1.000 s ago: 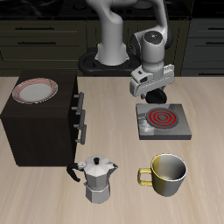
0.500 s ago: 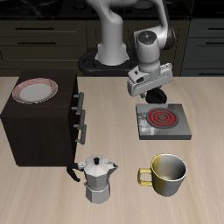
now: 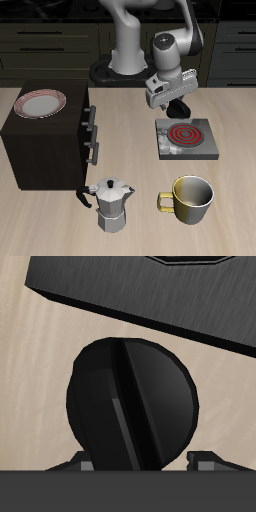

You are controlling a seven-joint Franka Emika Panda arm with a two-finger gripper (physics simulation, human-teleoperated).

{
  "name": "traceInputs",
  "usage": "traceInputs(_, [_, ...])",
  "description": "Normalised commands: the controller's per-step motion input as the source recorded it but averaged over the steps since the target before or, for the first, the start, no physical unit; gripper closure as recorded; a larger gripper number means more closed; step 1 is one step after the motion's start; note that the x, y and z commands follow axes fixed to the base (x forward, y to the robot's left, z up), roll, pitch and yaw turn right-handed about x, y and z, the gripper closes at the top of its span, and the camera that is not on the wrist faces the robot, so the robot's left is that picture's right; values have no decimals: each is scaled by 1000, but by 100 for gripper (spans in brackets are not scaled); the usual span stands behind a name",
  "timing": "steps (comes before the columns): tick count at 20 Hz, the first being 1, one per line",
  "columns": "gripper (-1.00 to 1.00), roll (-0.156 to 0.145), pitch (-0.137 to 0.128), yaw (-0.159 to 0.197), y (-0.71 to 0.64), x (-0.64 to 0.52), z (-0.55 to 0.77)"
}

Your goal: Turn off the flat stove

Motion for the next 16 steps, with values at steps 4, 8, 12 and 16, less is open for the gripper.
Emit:
traceInputs(4, [100, 16, -3, -32, -34, 5, 114])
traceInputs(8, [100, 29, 12, -61, -7, 50, 79])
traceInputs(12, [100, 26, -11, -60, 21, 106, 139])
traceInputs(16, [100, 5, -22, -92, -36, 130, 151])
